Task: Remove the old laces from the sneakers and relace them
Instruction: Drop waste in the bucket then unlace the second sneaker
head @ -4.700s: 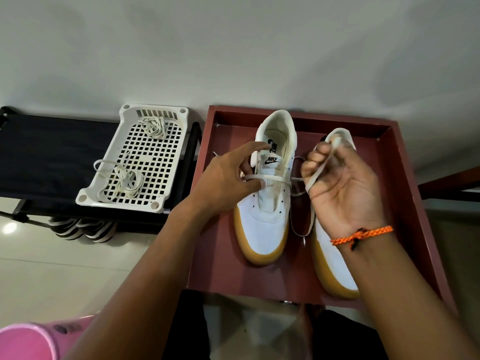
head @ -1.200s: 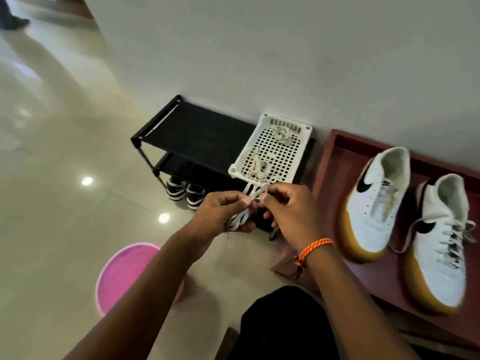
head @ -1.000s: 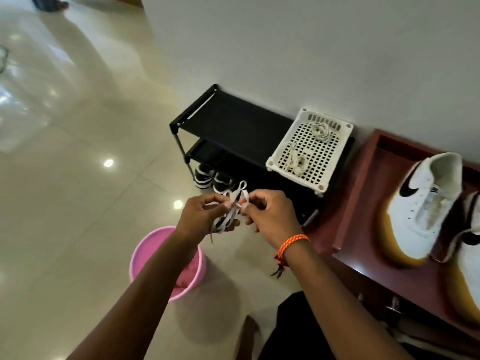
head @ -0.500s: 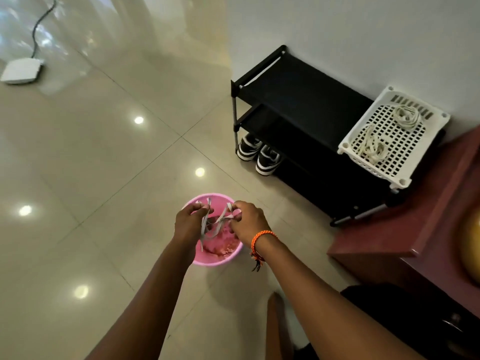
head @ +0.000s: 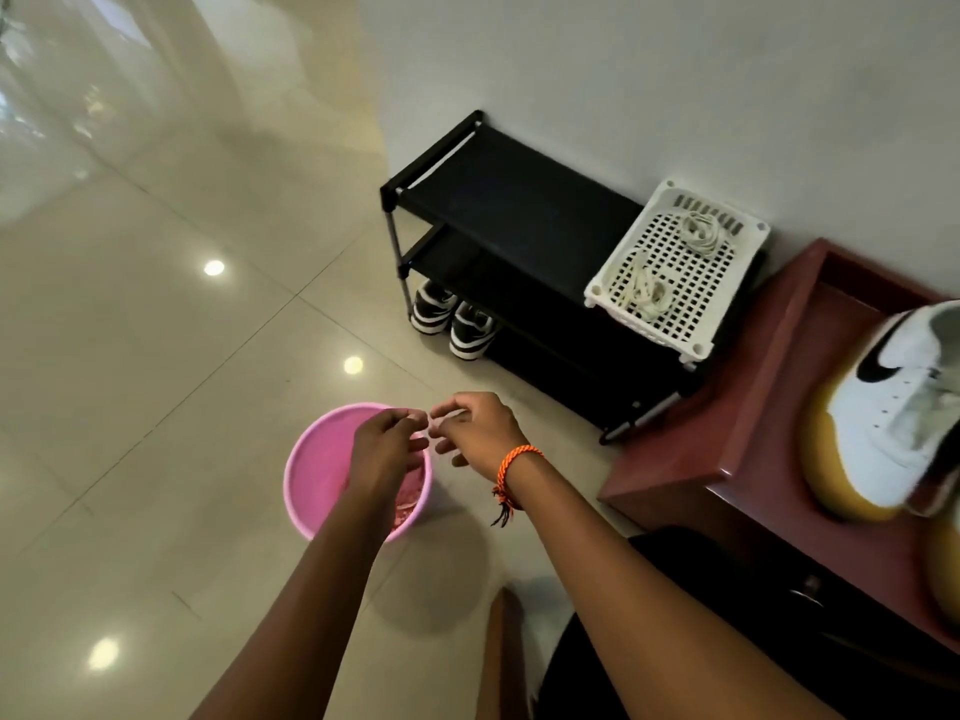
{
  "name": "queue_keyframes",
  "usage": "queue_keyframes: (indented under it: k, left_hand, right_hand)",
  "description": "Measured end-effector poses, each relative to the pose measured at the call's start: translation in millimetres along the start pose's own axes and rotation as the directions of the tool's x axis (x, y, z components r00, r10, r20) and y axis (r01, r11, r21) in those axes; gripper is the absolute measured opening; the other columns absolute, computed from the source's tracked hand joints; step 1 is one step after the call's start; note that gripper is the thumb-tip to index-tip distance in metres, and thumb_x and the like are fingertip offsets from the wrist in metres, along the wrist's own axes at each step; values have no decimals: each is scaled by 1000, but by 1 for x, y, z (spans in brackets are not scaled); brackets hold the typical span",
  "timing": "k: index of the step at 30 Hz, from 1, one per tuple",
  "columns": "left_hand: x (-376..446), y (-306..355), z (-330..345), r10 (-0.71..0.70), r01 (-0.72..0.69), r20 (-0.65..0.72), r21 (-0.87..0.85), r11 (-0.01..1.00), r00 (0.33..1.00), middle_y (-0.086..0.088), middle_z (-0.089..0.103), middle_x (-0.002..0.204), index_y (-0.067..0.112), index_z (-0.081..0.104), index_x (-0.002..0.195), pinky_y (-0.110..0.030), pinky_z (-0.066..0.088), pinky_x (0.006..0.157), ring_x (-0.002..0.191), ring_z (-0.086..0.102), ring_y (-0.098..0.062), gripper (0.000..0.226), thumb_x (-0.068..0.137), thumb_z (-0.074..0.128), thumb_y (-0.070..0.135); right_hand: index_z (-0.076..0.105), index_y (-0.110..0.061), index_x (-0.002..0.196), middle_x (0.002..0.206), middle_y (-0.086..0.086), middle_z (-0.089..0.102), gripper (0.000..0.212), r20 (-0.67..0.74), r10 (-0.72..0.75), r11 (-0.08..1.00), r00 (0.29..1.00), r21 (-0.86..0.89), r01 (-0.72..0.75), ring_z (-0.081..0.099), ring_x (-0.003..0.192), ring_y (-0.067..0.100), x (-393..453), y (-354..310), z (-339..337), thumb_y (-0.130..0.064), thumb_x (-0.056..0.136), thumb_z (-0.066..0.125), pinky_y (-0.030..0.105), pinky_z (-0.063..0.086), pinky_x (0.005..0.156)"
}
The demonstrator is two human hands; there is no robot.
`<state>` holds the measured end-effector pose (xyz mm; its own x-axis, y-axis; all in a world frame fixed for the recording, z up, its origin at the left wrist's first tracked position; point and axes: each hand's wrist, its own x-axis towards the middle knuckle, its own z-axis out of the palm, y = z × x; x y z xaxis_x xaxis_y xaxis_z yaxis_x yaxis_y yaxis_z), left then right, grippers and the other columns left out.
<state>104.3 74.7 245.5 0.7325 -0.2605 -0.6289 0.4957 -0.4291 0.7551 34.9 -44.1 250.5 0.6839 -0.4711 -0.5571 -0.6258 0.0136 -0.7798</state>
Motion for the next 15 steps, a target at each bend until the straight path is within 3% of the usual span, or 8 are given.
queue_keyframes:
  k: [4,8,13,15]
  left_hand:
    - [-32,44,54,112,-112,154,-11,994,982,-9,80,98,10,72,108,-41,59,83,89,79,-24,16,106,56,9]
    - [-71,90,120,211,-224,311,8,975,927,-11,80,96,11,74,109,-40,63,82,87,79,-24,15,103,60,12]
    - [-114,123,215,277,-307,460,-9,952,844,-14,77,90,5,73,106,-28,61,68,78,74,-21,12,103,63,12]
    - [-127,125,253,295,-338,500,-6,941,814,-14,77,88,4,72,104,-27,62,65,75,74,-20,10,102,63,9]
  right_hand:
    - [75,-19,103,96,4,79,13,-162,-110,986,981,105,128,77,88,21,-27,-10,-62,-14,99,64,30,62,67]
    - [76,-19,101,88,4,78,15,-363,-163,949,917,196,246,76,84,23,-62,-11,-141,-9,98,65,29,60,64]
    - [77,-20,93,81,7,79,18,-580,-151,914,800,227,337,77,79,32,-93,10,-233,-6,95,65,44,62,67]
    - [76,-16,92,79,8,78,20,-645,-121,899,754,251,359,76,73,26,-103,23,-264,-1,95,64,39,62,63]
